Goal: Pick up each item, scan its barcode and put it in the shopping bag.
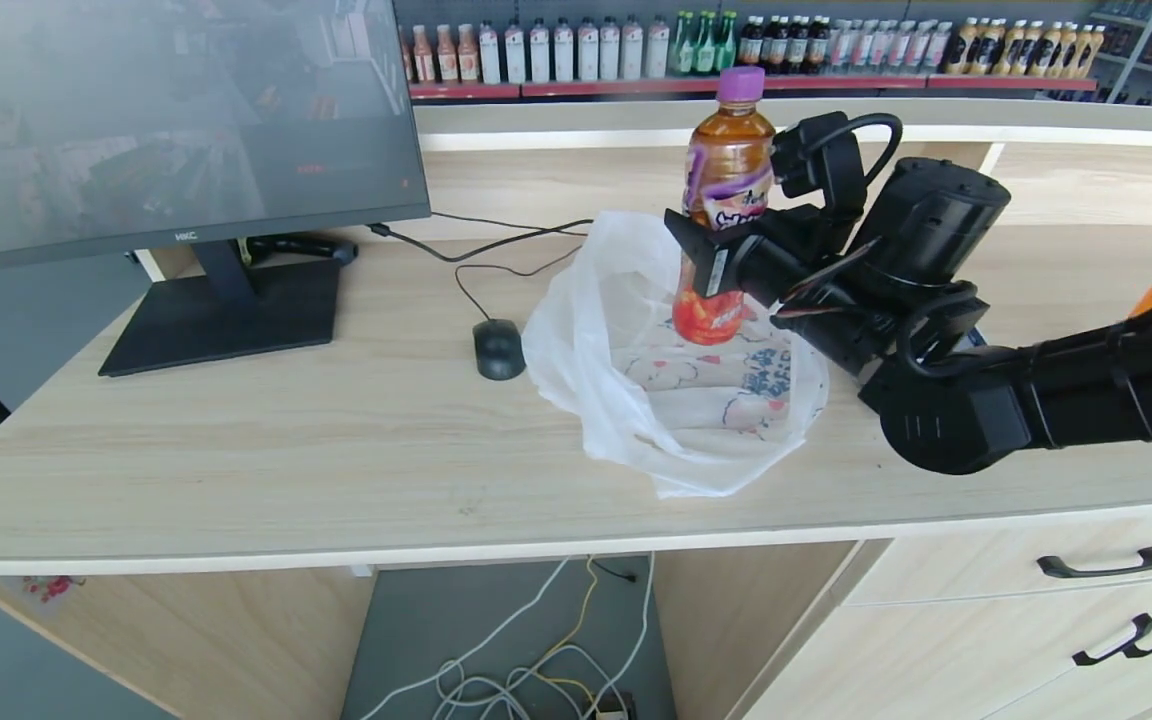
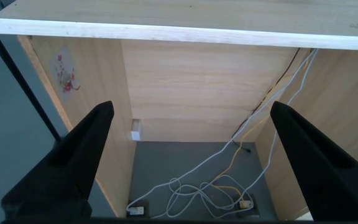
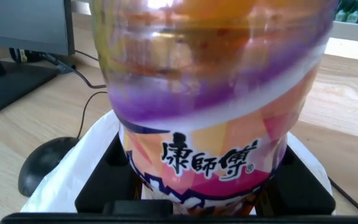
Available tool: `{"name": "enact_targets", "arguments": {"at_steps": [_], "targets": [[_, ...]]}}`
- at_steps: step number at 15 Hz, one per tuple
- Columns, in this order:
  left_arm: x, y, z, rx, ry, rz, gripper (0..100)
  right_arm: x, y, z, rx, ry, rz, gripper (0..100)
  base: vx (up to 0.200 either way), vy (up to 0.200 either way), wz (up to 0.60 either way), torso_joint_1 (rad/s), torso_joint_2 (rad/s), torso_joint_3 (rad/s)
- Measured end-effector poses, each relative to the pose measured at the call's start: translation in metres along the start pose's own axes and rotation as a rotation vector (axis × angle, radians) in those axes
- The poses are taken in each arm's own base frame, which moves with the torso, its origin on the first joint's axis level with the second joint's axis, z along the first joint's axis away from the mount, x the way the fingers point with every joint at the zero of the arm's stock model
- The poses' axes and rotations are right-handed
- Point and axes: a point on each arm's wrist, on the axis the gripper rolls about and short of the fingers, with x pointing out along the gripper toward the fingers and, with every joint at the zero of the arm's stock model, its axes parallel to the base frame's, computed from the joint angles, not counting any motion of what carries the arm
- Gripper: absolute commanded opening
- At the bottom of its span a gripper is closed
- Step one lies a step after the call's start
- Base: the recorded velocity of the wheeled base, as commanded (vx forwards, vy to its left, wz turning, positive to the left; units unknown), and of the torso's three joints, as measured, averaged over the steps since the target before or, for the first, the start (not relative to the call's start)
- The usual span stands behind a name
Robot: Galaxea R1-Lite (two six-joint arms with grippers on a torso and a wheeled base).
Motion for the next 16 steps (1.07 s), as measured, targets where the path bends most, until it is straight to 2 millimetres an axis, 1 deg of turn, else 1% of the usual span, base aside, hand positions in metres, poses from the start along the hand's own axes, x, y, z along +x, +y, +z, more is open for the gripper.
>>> {"name": "enact_targets", "arguments": {"at_steps": [3,7,16], "targets": [[0.0,0.0,0.0,0.0,0.0,0.0,100,0.01,0.005,-0.011,0.019,0.007,0.008,0,0.0,0.0,0.0,0.0,0.0,0.0],[0.0,0.0,0.0,0.0,0.0,0.0,100,0.019,0.008,-0.025,0.045,0.021,0.008,0,0.0,0.0,0.0,0.0,0.0,0.0],[0.0,0.0,0.0,0.0,0.0,0.0,100,0.024,0.012,-0.049,0.046,0.047,0.01,0,0.0,0.0,0.0,0.0,0.0,0.0]]}}
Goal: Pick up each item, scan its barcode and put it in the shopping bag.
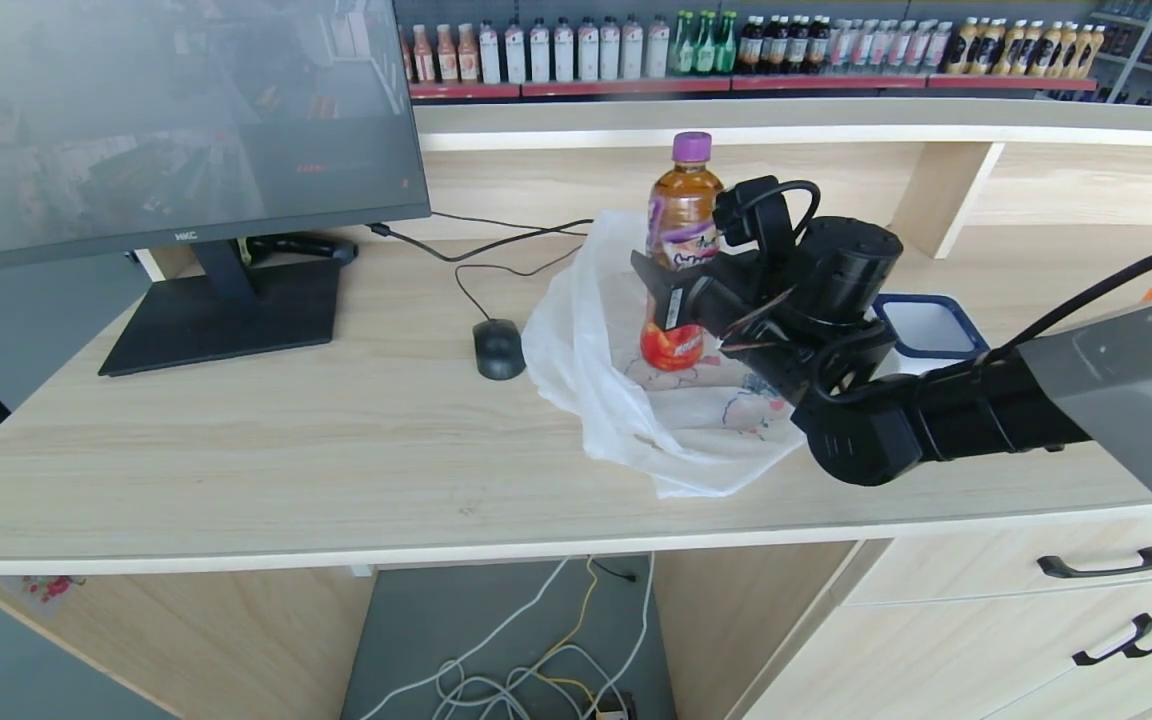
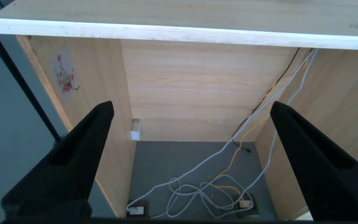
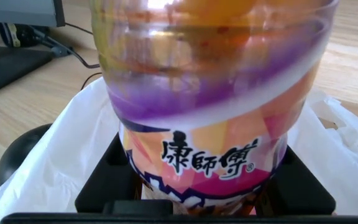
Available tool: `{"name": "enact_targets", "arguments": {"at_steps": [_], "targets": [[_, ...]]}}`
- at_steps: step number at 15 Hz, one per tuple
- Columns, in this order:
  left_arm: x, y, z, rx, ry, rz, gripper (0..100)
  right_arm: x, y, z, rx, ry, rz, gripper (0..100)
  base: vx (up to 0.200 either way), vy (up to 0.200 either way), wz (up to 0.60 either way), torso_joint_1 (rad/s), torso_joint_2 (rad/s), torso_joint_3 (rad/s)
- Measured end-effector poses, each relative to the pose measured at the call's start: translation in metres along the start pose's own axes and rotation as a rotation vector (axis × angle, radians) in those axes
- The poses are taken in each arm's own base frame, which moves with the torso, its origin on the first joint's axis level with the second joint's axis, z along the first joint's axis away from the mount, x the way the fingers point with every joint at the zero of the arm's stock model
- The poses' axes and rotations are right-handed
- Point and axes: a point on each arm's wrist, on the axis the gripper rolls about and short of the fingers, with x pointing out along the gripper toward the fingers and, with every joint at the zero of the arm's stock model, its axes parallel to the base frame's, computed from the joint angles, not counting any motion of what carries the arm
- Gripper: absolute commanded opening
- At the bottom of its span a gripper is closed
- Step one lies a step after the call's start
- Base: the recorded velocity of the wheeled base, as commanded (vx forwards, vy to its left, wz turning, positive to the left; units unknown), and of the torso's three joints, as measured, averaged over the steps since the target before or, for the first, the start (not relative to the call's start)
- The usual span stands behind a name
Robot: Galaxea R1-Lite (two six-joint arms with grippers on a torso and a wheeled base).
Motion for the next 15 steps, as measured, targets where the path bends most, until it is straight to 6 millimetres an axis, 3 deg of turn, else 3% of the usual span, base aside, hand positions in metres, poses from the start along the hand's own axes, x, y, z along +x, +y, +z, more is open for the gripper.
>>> {"name": "enact_targets", "arguments": {"at_steps": [13,14,15], "targets": [[0.0,0.0,0.0,0.0,0.0,0.0,100,-0.004,0.002,-0.018,-0.007,0.006,-0.032,0,0.0,0.0,0.0,0.0,0.0,0.0],[0.0,0.0,0.0,0.0,0.0,0.0,100,-0.005,0.002,-0.018,-0.007,0.007,-0.031,100,0.0,0.0,0.0,0.0,0.0,0.0],[0.0,0.0,0.0,0.0,0.0,0.0,100,-0.006,0.002,-0.018,-0.011,0.01,-0.031,100,0.0,0.0,0.0,0.0,0.0,0.0]]}}
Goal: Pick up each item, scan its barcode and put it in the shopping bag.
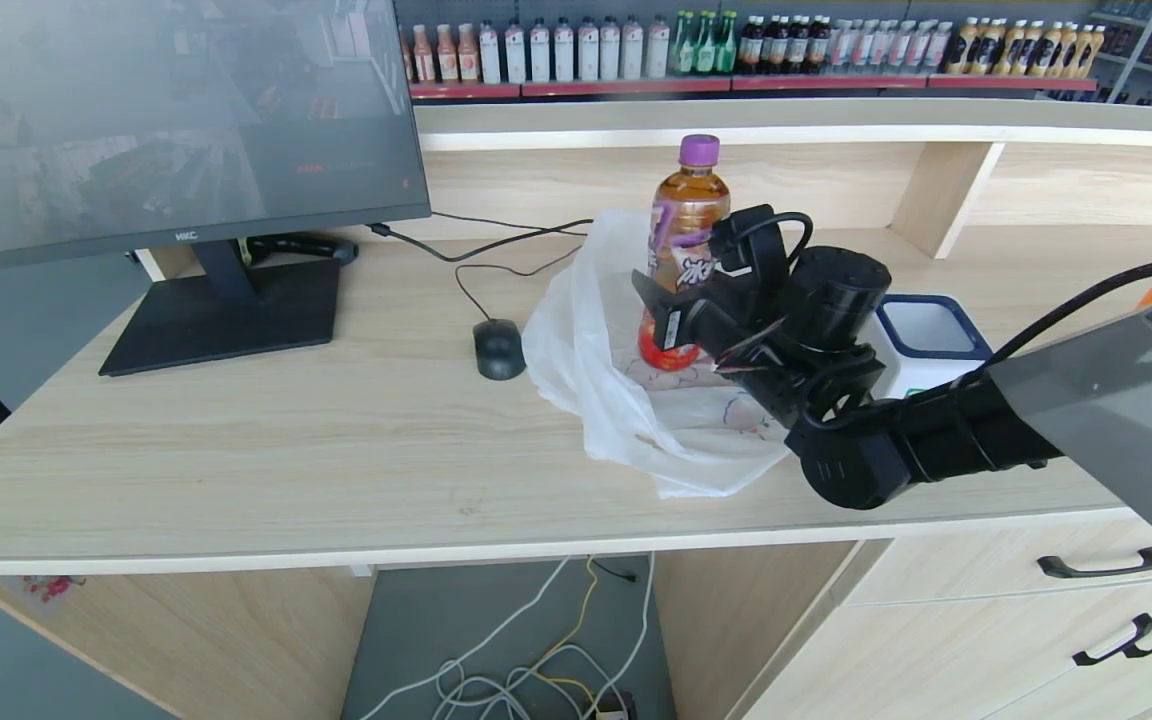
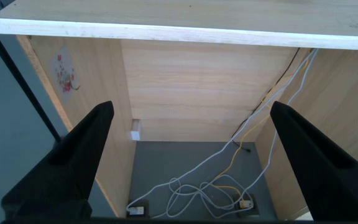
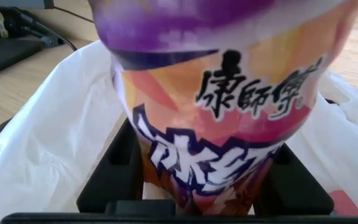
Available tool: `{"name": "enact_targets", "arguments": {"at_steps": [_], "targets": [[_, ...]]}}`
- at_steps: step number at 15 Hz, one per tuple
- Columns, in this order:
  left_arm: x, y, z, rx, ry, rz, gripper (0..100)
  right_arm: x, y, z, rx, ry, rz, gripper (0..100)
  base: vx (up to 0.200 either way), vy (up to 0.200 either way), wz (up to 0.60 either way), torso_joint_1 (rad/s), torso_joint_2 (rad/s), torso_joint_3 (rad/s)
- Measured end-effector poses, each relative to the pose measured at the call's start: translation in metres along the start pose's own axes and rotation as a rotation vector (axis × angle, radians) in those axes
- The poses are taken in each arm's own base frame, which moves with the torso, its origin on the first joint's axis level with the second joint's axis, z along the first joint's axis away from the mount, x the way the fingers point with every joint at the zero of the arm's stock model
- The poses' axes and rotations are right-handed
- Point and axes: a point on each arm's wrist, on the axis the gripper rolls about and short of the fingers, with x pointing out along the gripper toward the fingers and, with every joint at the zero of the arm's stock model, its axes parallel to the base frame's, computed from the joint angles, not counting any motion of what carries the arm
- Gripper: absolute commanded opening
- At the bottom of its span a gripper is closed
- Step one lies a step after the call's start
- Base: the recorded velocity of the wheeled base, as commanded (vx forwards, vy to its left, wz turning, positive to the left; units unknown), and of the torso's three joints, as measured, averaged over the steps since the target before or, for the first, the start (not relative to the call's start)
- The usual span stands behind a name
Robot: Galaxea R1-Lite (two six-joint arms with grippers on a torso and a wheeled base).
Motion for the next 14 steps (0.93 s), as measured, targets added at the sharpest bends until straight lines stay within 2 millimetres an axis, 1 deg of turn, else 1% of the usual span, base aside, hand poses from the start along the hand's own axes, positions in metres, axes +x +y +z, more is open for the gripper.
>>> {"name": "enact_targets", "arguments": {"at_steps": [2,8,11,14], "targets": [[0.0,0.0,0.0,0.0,0.0,0.0,100,-0.002,-0.001,0.002,-0.008,-0.004,-0.002,100,0.0,0.0,0.0,0.0,0.0,0.0],[0.0,0.0,0.0,0.0,0.0,0.0,100,-0.01,-0.003,0.017,-0.008,-0.066,-0.01,100,0.0,0.0,0.0,0.0,0.0,0.0],[0.0,0.0,0.0,0.0,0.0,0.0,100,-0.018,-0.004,0.031,-0.011,-0.084,-0.014,100,0.0,0.0,0.0,0.0,0.0,0.0],[0.0,0.0,0.0,0.0,0.0,0.0,100,-0.034,-0.005,0.048,-0.019,-0.094,-0.012,100,0.0,0.0,0.0,0.0,0.0,0.0]]}}
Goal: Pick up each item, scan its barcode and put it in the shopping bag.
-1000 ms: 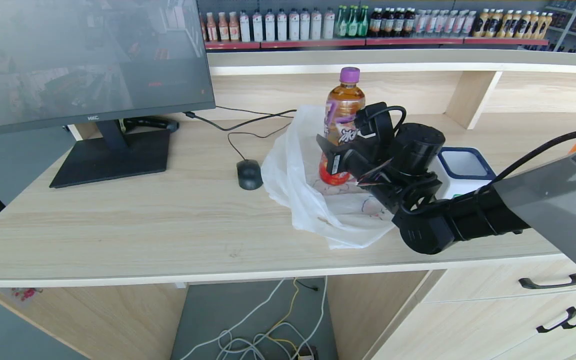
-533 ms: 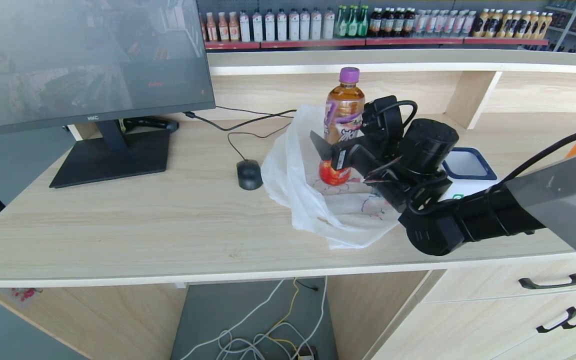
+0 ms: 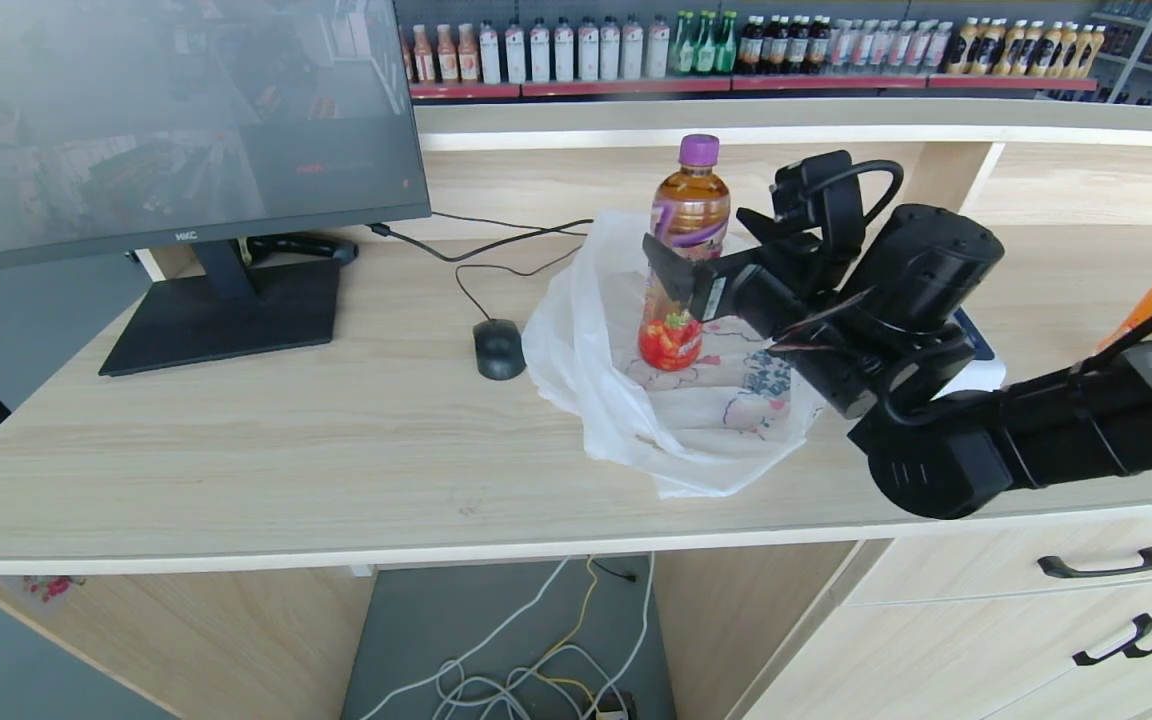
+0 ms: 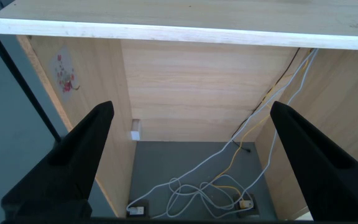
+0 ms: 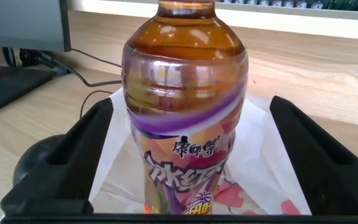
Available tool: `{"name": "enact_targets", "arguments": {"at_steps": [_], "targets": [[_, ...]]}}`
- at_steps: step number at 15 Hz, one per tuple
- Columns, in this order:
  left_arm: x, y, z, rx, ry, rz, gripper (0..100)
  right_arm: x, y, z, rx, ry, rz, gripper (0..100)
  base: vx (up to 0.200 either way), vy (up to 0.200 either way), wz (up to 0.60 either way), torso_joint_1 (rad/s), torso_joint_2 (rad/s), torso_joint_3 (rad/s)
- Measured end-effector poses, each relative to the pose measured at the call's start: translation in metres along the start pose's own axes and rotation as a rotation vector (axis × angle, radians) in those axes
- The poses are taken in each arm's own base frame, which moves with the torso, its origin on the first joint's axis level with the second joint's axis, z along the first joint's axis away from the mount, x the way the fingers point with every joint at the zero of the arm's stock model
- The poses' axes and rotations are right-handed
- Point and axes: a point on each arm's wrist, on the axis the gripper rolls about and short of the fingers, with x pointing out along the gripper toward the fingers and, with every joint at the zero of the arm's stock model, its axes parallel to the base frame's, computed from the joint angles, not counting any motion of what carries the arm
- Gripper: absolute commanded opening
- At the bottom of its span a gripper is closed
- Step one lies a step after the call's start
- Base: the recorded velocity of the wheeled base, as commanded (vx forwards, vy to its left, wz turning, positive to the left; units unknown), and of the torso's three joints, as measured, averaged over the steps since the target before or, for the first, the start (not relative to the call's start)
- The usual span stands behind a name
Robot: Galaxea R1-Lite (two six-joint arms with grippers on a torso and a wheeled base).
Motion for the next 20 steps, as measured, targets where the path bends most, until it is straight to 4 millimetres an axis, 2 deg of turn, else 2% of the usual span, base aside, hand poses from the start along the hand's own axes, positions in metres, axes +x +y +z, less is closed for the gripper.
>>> {"name": "enact_targets", "arguments": {"at_steps": [4,10,16,18,20], "targets": [[0.0,0.0,0.0,0.0,0.0,0.0,100,-0.039,0.002,0.023,-0.007,0.027,0.011,100,0.0,0.0,0.0,0.0,0.0,0.0],[0.0,0.0,0.0,0.0,0.0,0.0,100,-0.129,0.004,0.043,0.013,0.085,0.055,100,0.0,0.0,0.0,0.0,0.0,0.0],[0.0,0.0,0.0,0.0,0.0,0.0,100,-0.199,-0.002,0.062,0.048,0.051,0.062,100,0.0,0.0,0.0,0.0,0.0,0.0],[0.0,0.0,0.0,0.0,0.0,0.0,100,-0.211,-0.005,0.071,0.052,0.018,0.054,100,0.0,0.0,0.0,0.0,0.0,0.0],[0.0,0.0,0.0,0.003,0.0,0.0,100,-0.209,-0.006,0.077,0.061,0.006,0.053,100,0.0,0.0,0.0,0.0,0.0,0.0]]}}
